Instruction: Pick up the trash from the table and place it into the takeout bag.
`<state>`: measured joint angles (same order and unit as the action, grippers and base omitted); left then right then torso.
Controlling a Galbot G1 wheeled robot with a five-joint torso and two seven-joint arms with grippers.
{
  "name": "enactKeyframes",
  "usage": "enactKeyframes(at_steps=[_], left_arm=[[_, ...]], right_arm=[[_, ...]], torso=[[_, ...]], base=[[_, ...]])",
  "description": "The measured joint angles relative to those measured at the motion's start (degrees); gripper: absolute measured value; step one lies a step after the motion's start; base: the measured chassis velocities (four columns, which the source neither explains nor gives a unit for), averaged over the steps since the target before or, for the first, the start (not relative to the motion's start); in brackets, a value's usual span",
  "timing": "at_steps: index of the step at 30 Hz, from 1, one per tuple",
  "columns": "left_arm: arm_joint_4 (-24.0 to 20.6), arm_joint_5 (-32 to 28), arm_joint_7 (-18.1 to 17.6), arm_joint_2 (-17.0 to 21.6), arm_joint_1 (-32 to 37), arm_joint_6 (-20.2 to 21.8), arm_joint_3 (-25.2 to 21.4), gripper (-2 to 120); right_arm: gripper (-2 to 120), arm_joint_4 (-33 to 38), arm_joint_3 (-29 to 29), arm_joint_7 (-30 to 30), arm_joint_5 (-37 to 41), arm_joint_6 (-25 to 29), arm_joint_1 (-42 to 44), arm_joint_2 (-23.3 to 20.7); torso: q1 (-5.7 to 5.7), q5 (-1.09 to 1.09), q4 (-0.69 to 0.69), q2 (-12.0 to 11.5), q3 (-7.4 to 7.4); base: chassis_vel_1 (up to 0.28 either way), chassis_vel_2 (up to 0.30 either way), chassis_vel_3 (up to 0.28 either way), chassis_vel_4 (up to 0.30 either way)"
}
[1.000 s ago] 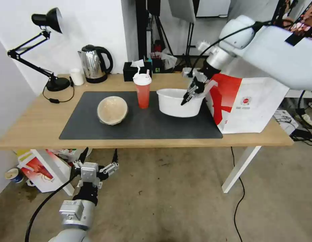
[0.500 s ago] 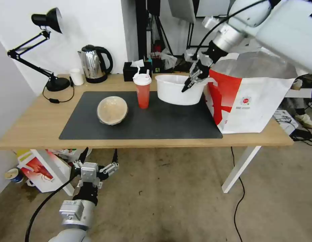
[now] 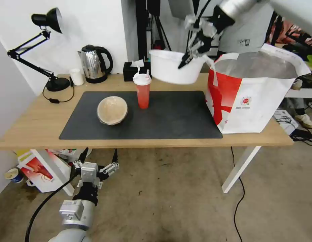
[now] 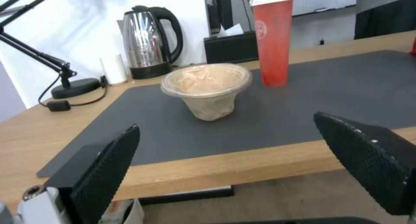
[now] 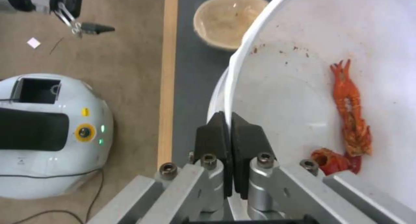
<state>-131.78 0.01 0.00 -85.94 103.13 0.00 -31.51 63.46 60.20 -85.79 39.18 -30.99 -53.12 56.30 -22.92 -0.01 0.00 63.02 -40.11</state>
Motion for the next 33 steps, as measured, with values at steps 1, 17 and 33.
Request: enactKeyframes(at_steps=[1,17,33], left_arm=[[0.0,0.0,0.0,0.0,0.0,0.0,0.0,100],[0.0,0.0,0.0,0.0,0.0,0.0,0.0,100],[0.0,0.0,0.0,0.0,0.0,0.0,0.0,100]], right_arm=[[0,-0.2,0.2,-0.1,0.4,0.0,-0.9,0.0],[0,-2.9,2.9,-1.4,3.5,0.6,-10.4,-0.3],[0,-3.9,2.7,-1.9,1.7,3.0,-11.0,-6.7]], torso=[[0.0,0.02,0.0,0.0,0.0],[0.0,0.01,0.0,0.0,0.0],[0.0,0.04,-0.01,0.0,0.0]], base=[[0.0,0.0,0.0,0.0],[0.0,0.0,0.0,0.0],[0.0,0.0,0.0,0.0]])
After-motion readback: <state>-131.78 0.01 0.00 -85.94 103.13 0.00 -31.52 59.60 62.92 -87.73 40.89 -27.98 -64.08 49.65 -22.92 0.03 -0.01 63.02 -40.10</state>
